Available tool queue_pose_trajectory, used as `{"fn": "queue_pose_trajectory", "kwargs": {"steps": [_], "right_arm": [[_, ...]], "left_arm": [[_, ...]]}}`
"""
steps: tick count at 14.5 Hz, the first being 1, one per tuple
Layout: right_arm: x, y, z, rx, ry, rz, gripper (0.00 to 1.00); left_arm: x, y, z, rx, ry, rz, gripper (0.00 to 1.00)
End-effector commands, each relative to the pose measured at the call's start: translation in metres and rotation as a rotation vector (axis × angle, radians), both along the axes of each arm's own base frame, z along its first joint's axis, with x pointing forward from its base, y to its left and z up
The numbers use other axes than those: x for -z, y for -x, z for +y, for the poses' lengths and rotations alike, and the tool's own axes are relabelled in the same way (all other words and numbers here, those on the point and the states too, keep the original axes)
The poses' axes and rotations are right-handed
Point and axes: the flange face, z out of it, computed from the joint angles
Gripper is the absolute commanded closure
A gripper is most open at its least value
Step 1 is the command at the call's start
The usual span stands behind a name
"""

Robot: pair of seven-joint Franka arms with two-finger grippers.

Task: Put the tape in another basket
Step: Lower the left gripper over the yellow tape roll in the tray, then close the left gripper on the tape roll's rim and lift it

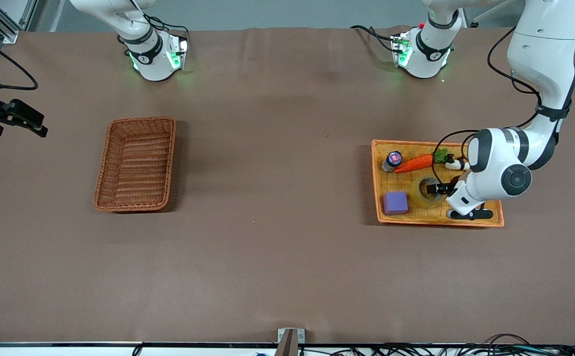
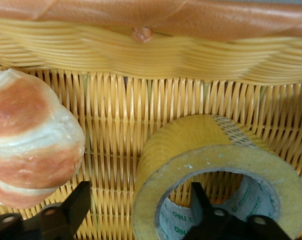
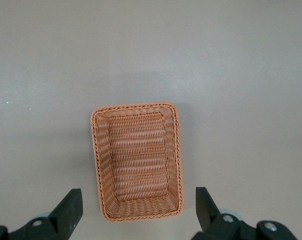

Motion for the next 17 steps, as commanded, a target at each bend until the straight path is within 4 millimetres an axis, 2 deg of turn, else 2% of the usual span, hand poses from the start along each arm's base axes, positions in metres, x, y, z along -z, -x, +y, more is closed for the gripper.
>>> {"fn": "queue_pose_trajectory", "kwargs": {"steps": [1,2,3,6,8,10,12,13,16,17], "right_arm": [[-0.001,0.000,-0.003,0.000,-0.009,0.005,0.00],[-0.001,0.000,-0.003,0.000,-0.009,0.005,0.00],[-0.001,0.000,-0.003,0.000,-0.009,0.005,0.00],[-0.001,0.000,-0.005,0.004,-0.009,0.006,0.00],[-0.001,0.000,-0.005,0.004,-0.009,0.006,0.00],[-0.001,0.000,-0.005,0.003,-0.009,0.006,0.00],[0.000,-0.001,-0.003,0.001,-0.008,0.005,0.00],[-0.001,-0.001,-0.002,0.000,-0.008,0.003,0.00],[-0.004,0.000,-0.001,0.000,-0.010,-0.001,0.00],[-0.004,0.000,-0.002,0.001,-0.010,0.000,0.00]], "left_arm": [[-0.001,-0.004,0.001,0.000,0.004,-0.055,0.81],[0.004,-0.002,0.000,0.000,0.005,-0.049,0.94],[-0.001,-0.002,0.001,0.005,0.004,-0.053,1.00],[-0.032,0.000,0.001,0.010,-0.005,-0.015,1.00],[-0.070,-0.004,0.001,0.014,-0.016,-0.013,1.00],[-0.120,-0.011,-0.003,0.055,-0.018,-0.016,1.00],[-0.154,-0.023,-0.027,0.106,-0.005,-0.010,1.00],[-0.166,-0.029,-0.048,0.126,0.003,-0.017,1.00],[-0.173,-0.040,-0.113,0.204,0.042,-0.045,1.00],[-0.170,-0.042,-0.139,0.217,0.046,-0.045,1.00]]}}
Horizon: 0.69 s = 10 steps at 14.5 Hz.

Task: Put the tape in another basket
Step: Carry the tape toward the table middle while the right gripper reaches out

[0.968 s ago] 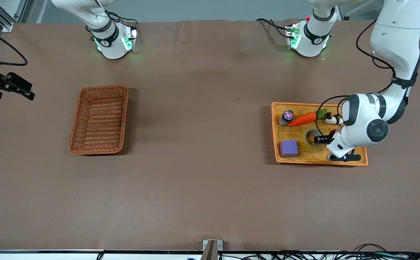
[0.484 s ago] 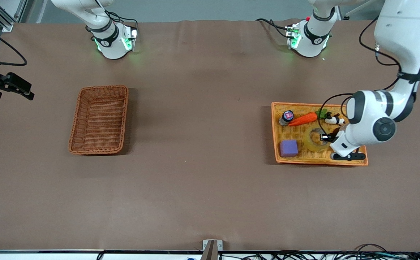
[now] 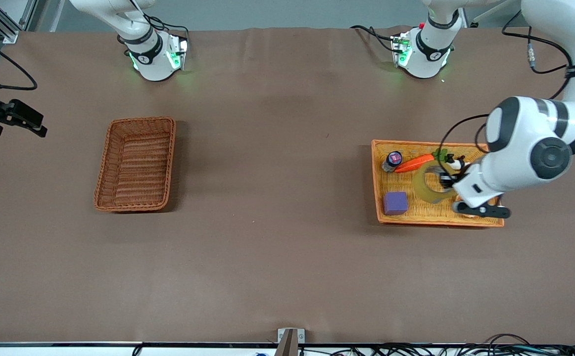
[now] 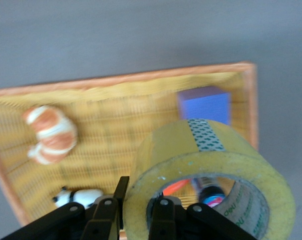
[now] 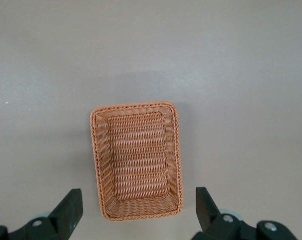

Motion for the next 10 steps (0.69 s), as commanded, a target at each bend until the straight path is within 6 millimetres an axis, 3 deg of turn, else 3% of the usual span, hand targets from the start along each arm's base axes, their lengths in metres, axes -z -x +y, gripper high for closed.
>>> {"fn": "queue_pose_trajectory", "kwargs": {"steps": [1,3,7,10], "right_arm": [[-0.005,0.000,-0.001,0.000,-0.010,-0.001,0.00],[-0.003,0.000,-0.001,-0.003,-0.010,0.000,0.00],[0.003,-0.008,0.003,-0.009,-0.010,-0.007,0.00],[0.009,-0.011,0.007,-0.017,-0.011,-0.003,0.00]], "left_arm": [[0.012,-0.010,-0.070,0.025,0.010,0.014,1.00],[0.039,0.006,-0.140,0.008,-0.020,0.042,1.00],[0.091,0.035,-0.256,0.081,-0.023,0.081,0.99],[0.117,0.060,-0.299,0.110,-0.023,0.106,0.98]]}}
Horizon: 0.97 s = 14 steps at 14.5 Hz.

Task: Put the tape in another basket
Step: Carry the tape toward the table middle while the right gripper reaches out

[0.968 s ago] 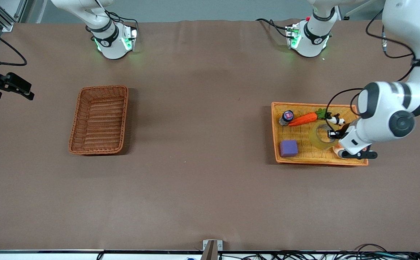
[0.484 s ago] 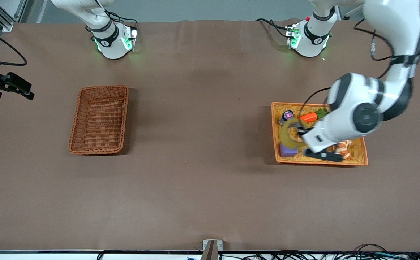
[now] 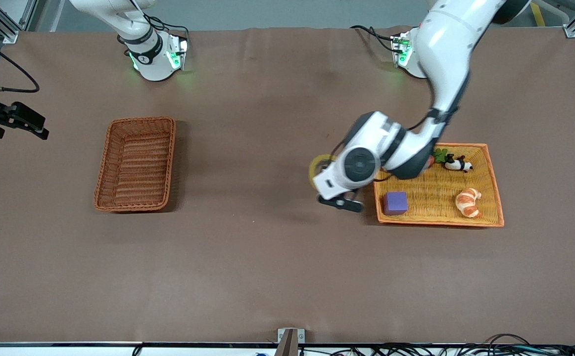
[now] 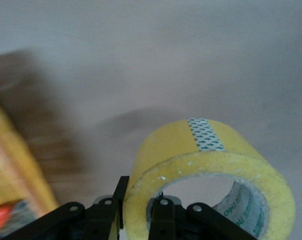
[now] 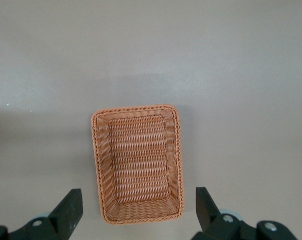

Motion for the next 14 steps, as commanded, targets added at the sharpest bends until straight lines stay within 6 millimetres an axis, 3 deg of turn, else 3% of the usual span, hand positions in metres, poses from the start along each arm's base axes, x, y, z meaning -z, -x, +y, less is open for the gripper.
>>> {"fn": "queue_pose_trajectory", "kwargs": {"steps": [1,3,5,6,9,11,12,13,14], "right_arm": [[0.010,-0.009,0.006,-0.015,-0.010,0.014,0.00],[0.012,-0.011,0.012,-0.024,-0.009,0.011,0.00],[0.024,-0.021,0.018,-0.032,-0.006,0.011,0.00],[0.029,-0.025,0.019,-0.034,-0.004,0.005,0.00],[0.041,-0.036,0.025,-0.039,-0.016,-0.005,0.00],[0.054,-0.042,0.033,-0.048,-0.026,0.012,0.00],[0.060,-0.044,0.041,-0.060,-0.026,0.015,0.00],[0.067,-0.047,0.047,-0.069,-0.024,0.026,0.00],[0.073,-0.050,0.052,-0.076,-0.026,0.029,0.00]], "left_arm": [[0.012,0.006,-0.029,0.020,0.009,-0.003,0.96],[0.036,0.020,-0.062,0.043,0.044,-0.027,0.93],[0.060,0.029,-0.087,0.050,0.060,-0.028,0.79],[0.062,0.033,-0.104,0.059,0.072,-0.037,0.77],[0.058,0.048,-0.131,0.074,0.086,-0.053,0.75],[0.055,0.060,-0.148,0.070,0.106,-0.077,0.67],[0.051,0.062,-0.155,0.069,0.127,-0.095,0.57],[0.050,0.067,-0.162,0.075,0.137,-0.113,0.24],[0.053,0.075,-0.167,0.093,0.129,-0.121,0.00]]}}
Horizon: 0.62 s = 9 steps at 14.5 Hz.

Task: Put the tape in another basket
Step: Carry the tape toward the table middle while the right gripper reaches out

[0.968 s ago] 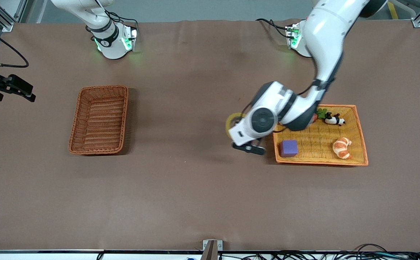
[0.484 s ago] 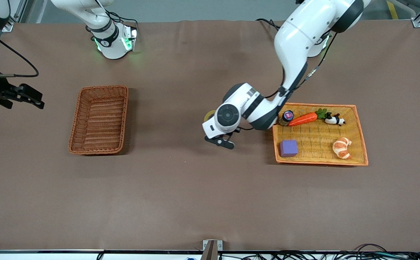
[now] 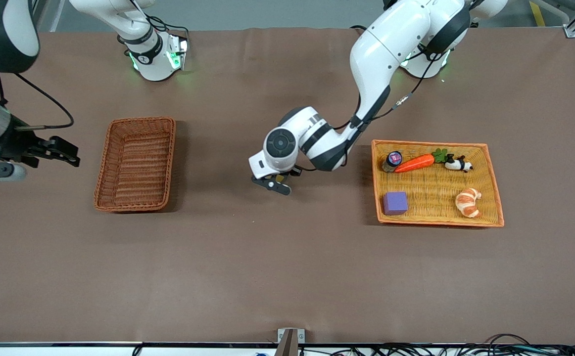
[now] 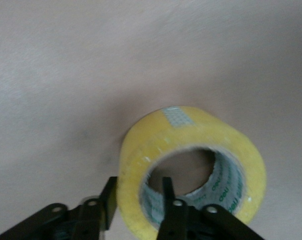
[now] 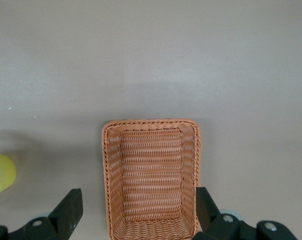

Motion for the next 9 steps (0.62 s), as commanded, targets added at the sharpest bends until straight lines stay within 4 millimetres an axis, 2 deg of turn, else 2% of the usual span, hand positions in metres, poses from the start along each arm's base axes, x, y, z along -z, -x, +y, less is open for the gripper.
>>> {"fn": "queue_pose_trajectory", "kwargs": {"steps": [1,2,4,5,7,9], "right_arm": [[0.016,-0.007,0.020,-0.030,-0.020,0.014,0.00],[0.027,-0.007,0.028,-0.042,-0.026,0.028,0.00],[0.054,-0.006,0.056,-0.082,-0.030,0.033,0.00],[0.065,-0.005,0.070,-0.099,-0.034,0.023,0.00],[0.096,-0.001,0.096,-0.139,-0.037,0.025,0.00],[0.132,0.014,0.138,-0.154,-0.044,0.030,0.00]], "left_arm": [[-0.008,0.002,-0.008,-0.001,-0.002,-0.035,0.00],[-0.016,0.000,-0.004,-0.005,-0.014,-0.025,0.00],[-0.049,-0.012,0.011,-0.018,-0.038,-0.033,0.00],[-0.068,-0.021,0.035,-0.052,-0.083,-0.009,0.00],[-0.112,-0.021,0.059,-0.136,-0.133,-0.003,0.00],[-0.155,-0.030,0.105,-0.236,-0.145,-0.035,0.00]]}}
